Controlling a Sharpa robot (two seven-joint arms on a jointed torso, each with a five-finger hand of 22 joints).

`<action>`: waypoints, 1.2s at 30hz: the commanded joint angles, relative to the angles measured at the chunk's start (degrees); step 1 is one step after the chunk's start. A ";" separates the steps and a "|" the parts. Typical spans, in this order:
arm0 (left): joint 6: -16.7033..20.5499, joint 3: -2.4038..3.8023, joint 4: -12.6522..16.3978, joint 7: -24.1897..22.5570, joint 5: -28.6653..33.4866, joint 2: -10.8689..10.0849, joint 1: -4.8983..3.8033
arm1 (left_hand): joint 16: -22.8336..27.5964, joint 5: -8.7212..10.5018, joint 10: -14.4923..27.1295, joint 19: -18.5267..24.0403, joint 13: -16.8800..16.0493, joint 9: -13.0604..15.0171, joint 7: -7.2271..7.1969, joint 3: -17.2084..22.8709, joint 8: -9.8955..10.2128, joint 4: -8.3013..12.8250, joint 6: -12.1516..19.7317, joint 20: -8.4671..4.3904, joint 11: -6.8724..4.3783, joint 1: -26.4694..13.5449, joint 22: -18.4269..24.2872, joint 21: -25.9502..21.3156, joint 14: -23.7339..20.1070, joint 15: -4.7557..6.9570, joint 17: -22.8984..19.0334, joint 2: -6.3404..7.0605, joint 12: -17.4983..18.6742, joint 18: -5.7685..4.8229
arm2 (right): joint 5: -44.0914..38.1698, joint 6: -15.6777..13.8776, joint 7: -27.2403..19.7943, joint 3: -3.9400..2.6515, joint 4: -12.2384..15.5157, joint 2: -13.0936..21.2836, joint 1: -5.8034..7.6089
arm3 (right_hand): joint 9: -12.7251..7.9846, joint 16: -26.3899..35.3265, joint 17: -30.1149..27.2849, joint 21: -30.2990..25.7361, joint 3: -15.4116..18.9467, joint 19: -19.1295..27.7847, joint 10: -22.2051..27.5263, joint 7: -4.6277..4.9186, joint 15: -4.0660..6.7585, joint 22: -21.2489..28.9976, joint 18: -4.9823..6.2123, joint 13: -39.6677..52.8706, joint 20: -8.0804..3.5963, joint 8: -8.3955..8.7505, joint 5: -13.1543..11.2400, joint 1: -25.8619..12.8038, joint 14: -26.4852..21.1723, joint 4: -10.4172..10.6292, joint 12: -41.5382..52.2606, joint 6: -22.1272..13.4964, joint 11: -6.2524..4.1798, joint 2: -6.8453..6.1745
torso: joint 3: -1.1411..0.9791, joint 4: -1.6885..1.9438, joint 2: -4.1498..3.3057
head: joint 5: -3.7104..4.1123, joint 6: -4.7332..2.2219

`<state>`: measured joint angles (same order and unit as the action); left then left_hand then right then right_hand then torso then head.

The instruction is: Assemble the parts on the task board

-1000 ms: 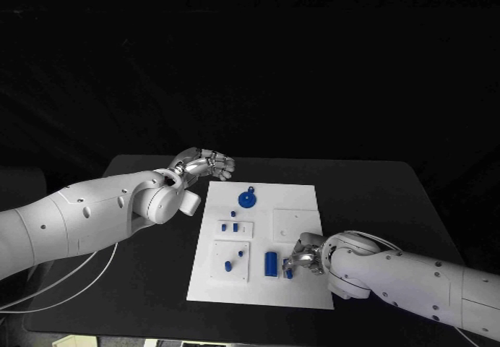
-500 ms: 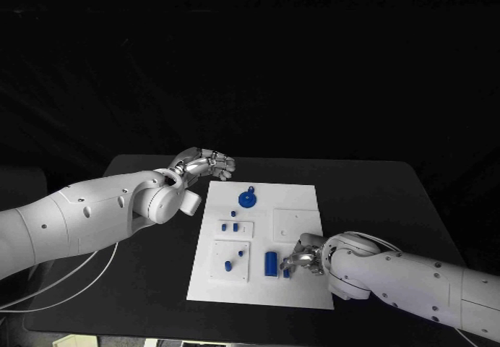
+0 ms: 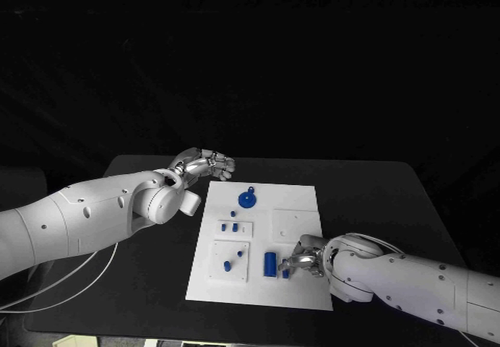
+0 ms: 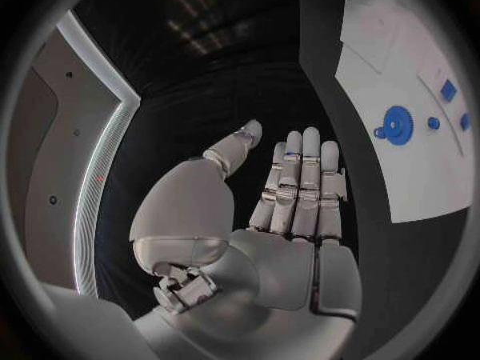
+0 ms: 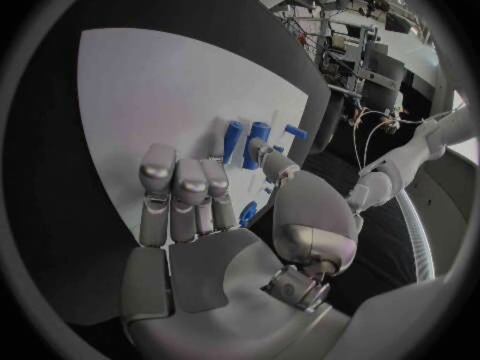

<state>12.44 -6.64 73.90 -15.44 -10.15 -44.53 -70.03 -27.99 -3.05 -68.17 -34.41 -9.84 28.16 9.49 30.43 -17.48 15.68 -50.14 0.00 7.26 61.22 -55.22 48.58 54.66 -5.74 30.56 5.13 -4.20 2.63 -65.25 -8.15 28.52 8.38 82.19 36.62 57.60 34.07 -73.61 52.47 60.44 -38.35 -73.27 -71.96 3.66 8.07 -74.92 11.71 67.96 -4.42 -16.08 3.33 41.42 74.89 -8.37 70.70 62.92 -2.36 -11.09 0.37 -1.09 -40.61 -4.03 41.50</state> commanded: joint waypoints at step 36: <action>-0.81 0.04 0.20 -0.36 0.24 -0.05 -0.06 | 0.33 0.14 0.18 -0.03 0.09 -0.07 -0.07 0.02 -0.24 -0.37 0.51 0.05 -0.09 -0.57 -0.11 -0.29 0.49 -0.01 0.25 0.15 -0.01 0.79 | -1.74 1.33 -1.35 0.03 0.03 1.05 -0.82 | 0.60 0.27 0.12 -0.16 1.90 0.17 0.05 0.20 0.41 -0.51 3.29 0.29 -0.28 0.20 -0.46 4.49 0.06 -3.59 -0.18 -0.23 -0.14 3.35 | 0.02 0.00 -0.01 | 0.00 -0.07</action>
<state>12.38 -6.64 73.92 -15.40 -10.15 -44.65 -70.04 -27.99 -3.05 -68.17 -34.41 -9.84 28.17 9.50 30.43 -17.48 15.68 -50.14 0.00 7.26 61.22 -55.25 48.57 54.66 -5.74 30.73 5.13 -4.20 2.62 -65.76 -6.69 27.25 8.38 82.31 37.72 56.86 34.61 -73.61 52.53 60.45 -36.40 -72.96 -71.55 3.82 8.06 -74.91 11.72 68.22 -4.51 -16.08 3.10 45.94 74.88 -12.06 70.71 62.74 -2.35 -8.00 0.37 -1.09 -40.61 -4.04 41.43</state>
